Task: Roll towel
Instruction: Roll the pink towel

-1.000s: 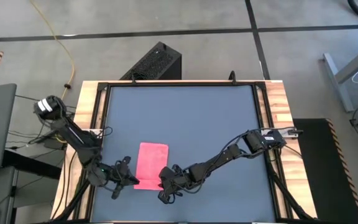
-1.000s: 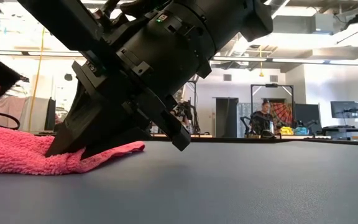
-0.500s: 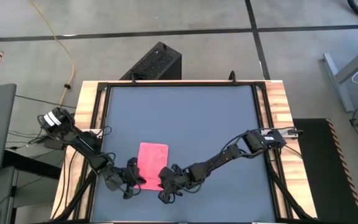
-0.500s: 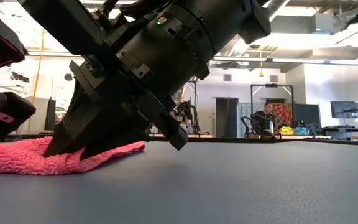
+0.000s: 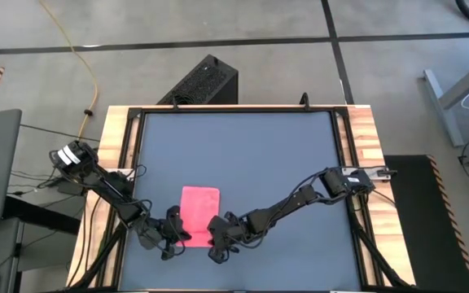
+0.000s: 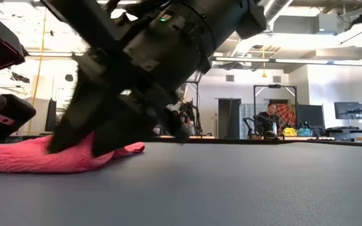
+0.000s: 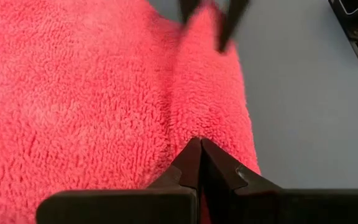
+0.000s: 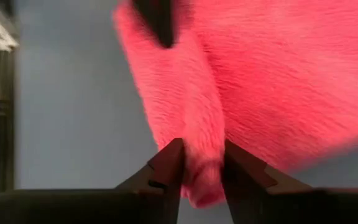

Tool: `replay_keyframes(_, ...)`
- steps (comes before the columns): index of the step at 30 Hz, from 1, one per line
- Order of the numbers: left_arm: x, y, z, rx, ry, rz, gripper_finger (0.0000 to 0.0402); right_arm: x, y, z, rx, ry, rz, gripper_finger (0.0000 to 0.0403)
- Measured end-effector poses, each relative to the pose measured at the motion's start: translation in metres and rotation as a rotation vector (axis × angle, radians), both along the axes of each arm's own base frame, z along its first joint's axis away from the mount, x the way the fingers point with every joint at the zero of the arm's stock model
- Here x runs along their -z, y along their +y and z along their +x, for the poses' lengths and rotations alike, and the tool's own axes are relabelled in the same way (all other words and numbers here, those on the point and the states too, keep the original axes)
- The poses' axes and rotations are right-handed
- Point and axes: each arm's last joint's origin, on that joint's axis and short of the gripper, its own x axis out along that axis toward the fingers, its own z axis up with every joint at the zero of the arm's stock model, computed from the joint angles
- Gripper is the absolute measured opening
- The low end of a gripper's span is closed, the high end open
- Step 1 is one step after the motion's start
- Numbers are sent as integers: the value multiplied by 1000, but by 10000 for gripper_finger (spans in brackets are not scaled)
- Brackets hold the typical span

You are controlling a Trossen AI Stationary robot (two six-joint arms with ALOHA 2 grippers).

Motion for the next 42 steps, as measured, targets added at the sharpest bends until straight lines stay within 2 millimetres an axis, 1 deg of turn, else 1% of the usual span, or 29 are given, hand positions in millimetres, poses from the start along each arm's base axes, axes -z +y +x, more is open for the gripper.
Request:
replay_keyframes(4, 0, 0, 0, 2, 6, 4, 0, -9, -7, -7, -1, 66, -40, 157)
replay_keyframes(9, 1, 1, -1, -1, 12, 6, 0, -23, -10, -11, -12, 76, -47, 174)
replay_keyframes(13, 1, 0, -1, 2, 9, 9, 0, -30, -6, -15, -71, 70, -73, 177)
replay_keyframes(16, 1, 0, -1, 5, 8, 13, 0, -38, 5, -18, -183, 15, -148, 176)
replay_keyframes(19, 1, 0, -1, 11, 6, 21, 0, -42, 21, -21, -317, -63, -284, 176)
replay_keyframes(21, 1, 0, -1, 15, 5, 26, 0, -38, 34, -24, -429, -108, -419, 177)
replay_keyframes(24, 1, 1, 0, 10, 4, 25, 0, -27, 51, -28, -568, -145, -666, 177)
replay_keyframes(26, 1, 2, 1, 11, 5, 21, 0, -22, 59, -30, -611, -155, -813, 177)
replay_keyframes(28, 1, 2, 1, 11, 6, 20, 0, -21, 62, -33, -618, -148, -898, 177)
replay_keyframes(35, 1, 2, 1, 17, 4, 26, 0, -20, 46, -25, -569, -116, -894, 170)
replay_keyframes(38, 1, 2, 1, 18, 5, 25, 0, -19, 39, -22, -586, -97, -875, 169)
replay_keyframes(42, 1, 1, 1, 22, 8, 22, 0, -19, 36, -20, -616, -107, -858, 169)
